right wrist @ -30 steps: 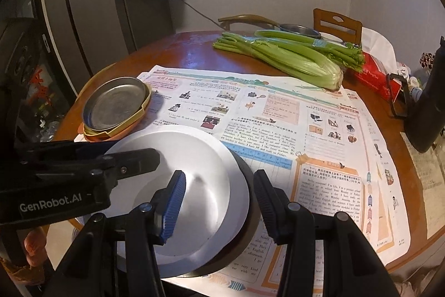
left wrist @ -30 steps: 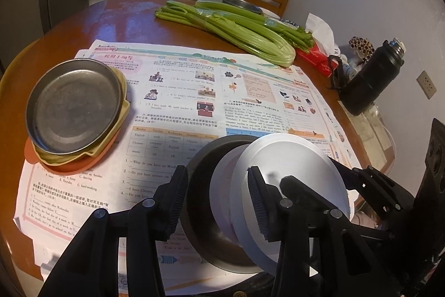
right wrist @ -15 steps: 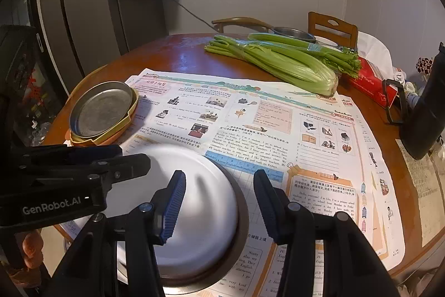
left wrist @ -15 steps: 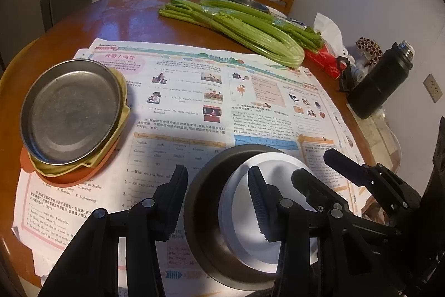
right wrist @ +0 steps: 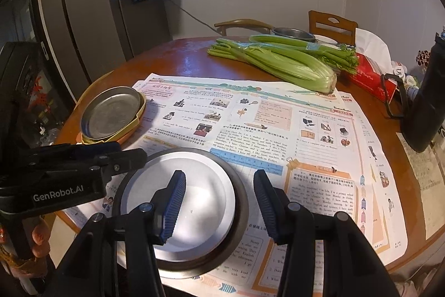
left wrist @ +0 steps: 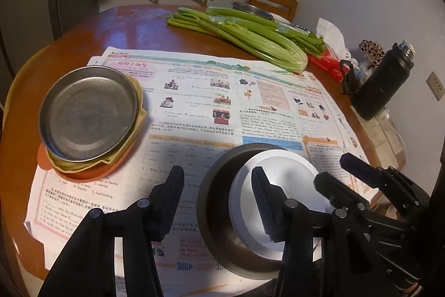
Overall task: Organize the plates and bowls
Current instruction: 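Close the left tool on the rim of the steel bowl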
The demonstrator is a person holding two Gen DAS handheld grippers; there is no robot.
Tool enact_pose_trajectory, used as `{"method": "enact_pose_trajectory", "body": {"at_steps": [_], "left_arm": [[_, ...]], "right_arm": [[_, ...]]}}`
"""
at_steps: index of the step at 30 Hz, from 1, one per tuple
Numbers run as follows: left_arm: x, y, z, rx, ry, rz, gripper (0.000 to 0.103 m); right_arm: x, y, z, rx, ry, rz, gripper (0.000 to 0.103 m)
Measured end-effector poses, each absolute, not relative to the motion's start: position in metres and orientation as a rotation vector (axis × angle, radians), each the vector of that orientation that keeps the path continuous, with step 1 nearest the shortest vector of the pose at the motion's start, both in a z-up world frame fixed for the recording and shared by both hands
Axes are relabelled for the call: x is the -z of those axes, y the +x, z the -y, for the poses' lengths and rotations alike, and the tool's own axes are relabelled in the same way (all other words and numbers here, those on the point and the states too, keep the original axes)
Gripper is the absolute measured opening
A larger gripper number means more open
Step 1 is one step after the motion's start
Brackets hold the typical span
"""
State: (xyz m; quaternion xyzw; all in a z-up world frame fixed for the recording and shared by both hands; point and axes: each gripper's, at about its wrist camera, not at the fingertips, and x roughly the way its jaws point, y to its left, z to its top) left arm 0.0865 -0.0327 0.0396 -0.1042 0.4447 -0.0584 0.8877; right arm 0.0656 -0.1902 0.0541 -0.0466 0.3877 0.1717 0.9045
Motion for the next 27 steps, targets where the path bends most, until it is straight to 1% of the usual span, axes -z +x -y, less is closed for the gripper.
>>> {"method": "enact_pose_trajectory", "body": {"at_steps": [9, 27], "left_arm": [[-0.042, 0.075, 0.034, 0.128, -0.201, -0.921, 0.053], [-0.022, 0.081, 0.035, 0.111, -0.210, -0.984, 0.056]], "right_arm": [[-0.060, 0.056, 0.196, -0.347, -0.088, -0.799, 0.051], [-0.039, 0.058, 0.201, -0.327, -0.080, -0.872, 0.052]]}}
